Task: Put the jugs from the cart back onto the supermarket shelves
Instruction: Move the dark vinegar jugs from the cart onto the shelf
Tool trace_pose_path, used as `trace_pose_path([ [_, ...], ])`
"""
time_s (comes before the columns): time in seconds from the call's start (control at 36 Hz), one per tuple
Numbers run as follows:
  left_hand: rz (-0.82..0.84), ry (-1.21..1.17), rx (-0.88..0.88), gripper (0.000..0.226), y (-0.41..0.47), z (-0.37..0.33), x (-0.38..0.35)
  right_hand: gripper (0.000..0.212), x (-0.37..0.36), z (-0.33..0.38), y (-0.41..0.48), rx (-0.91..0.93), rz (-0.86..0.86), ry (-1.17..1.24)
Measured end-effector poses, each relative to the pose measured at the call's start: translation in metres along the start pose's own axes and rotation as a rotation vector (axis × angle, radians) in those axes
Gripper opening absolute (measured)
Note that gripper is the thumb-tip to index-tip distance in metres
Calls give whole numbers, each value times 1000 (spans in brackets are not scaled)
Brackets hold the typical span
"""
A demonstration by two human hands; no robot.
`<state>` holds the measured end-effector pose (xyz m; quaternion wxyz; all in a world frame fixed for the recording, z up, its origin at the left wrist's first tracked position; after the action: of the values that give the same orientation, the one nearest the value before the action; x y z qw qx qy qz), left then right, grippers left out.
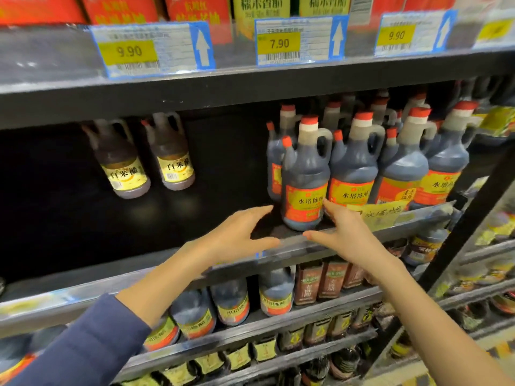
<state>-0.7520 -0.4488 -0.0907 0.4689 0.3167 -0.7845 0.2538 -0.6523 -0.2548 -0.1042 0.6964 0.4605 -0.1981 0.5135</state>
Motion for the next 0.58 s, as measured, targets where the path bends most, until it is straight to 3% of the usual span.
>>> trace_pose_path([
  [0.28,-152,226,63,70,-71,-3,-12,65,15,19,-23,168,310,-162],
  [0.58,-201,379,337,66,-162,-23,-57,77,31,31,-69,437,560,-292],
])
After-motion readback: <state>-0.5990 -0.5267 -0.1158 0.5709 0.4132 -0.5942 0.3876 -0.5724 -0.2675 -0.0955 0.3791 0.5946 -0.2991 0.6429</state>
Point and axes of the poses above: each hand's wrist, its own y-axis towards the middle knuckle, its own x-axis out of the back of the hand, z = x × y, the point moved 1 cm from there along y, towards the middle knuckle, and after that the axes turned 13 degrees about x, right-handed, at the moved point
